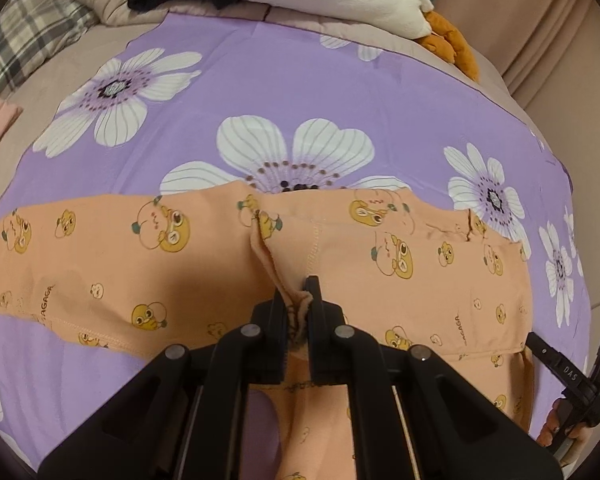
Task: Fold small clothes
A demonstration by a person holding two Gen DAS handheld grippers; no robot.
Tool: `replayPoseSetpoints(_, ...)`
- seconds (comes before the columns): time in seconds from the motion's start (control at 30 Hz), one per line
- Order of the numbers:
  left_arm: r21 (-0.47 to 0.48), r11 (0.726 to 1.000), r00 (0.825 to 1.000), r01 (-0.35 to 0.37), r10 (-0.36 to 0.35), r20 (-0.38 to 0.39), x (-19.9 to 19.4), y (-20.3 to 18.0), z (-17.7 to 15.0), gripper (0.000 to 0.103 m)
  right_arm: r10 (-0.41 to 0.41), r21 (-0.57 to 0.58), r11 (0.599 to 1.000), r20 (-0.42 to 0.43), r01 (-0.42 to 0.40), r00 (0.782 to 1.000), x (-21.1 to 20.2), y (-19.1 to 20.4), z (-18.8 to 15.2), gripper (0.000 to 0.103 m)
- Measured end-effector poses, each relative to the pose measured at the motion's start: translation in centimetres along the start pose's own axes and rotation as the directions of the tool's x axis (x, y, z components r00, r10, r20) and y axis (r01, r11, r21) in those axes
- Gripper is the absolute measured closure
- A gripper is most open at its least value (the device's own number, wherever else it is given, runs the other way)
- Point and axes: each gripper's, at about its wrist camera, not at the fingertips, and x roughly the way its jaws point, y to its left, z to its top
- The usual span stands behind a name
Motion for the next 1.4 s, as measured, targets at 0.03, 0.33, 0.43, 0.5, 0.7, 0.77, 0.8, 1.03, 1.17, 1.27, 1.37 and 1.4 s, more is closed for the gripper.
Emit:
replayPoseSetpoints(0.03,-0.002,1.000,1.000,-0.011,0.010,-0.003,0.1,0.2,0.0,0.096,0.001,-0.002,1.000,-0.005,-0.001,1.000,0.1,0.1,0.0,0.049)
replayPoseSetpoints(0.33,0.016,0.999,0.998,-0.052,0.052,-0.030,2.1,1.5,-1.1,0.095,-0.020,-0.018,1.000,-0.024,0.020,1.000,1.0,0.4,0.1,0.054)
replayPoseSetpoints(0.43,0.010,0.999,0.998,-0.047,0.047,-0.039,2.7,1.9,-1.3,0.095,-0.030,-0.016,0.999,-0.024,0.030,0.999,1.1,0.5,0.1,0.055)
replayPoseSetpoints(0.5,0.006,0.999,0.998,-0.042,0.042,-0.043,2.8,2.1,-1.4,0.094,-0.035,-0.021,0.999,-0.027,0.034,0.999,1.2,0.5,0.1,0.056)
replayPoseSetpoints(0.7,-0.017,0.999,0.997,-0.045,0.044,-0.057,3.6,2.6,-1.6,0.090,-0.054,-0.035,0.998,-0.029,0.053,0.998,1.4,0.8,0.1,0.056)
replayPoseSetpoints(0.77,-0.027,0.999,0.998,-0.042,0.041,-0.053,3.6,2.7,-1.7,0.090,-0.055,-0.037,0.998,-0.031,0.054,0.998,1.4,0.7,0.1,0.056)
replayPoseSetpoints(0.8,-0.033,0.999,0.998,-0.041,0.039,-0.052,3.6,2.8,-1.8,0.089,-0.055,-0.038,0.998,-0.031,0.054,0.998,1.4,0.7,0.1,0.056)
replayPoseSetpoints(1.03,-0.102,0.994,0.999,-0.044,0.041,-0.029,2.9,2.9,-2.5,0.082,-0.065,-0.052,0.997,-0.023,0.063,0.998,1.5,0.9,0.1,0.056)
replayPoseSetpoints(1.17,-0.140,0.987,0.997,-0.083,0.082,-0.011,0.9,2.8,-3.2,0.058,-0.062,-0.046,0.997,-0.016,0.061,0.998,1.0,0.7,0.0,0.056)
replayPoseSetpoints(1.27,-0.196,0.979,0.998,-0.054,0.061,0.030,-1.2,3.0,-4.3,0.044,-0.062,-0.025,0.998,-0.009,0.062,0.998,0.2,0.5,-0.3,0.055)
replayPoseSetpoints(1.37,-0.200,0.979,0.997,-0.040,0.052,0.057,-3.3,2.8,-5.2,0.031,-0.064,-0.025,0.998,0.028,0.064,0.998,-1.6,0.5,-0.6,0.055)
replayPoseSetpoints(1.4,-0.194,0.980,0.996,-0.042,0.055,0.064,-3.9,2.7,-5.4,0.029,-0.061,-0.026,0.998,0.040,0.062,0.997,-2.2,0.6,-0.7,0.054)
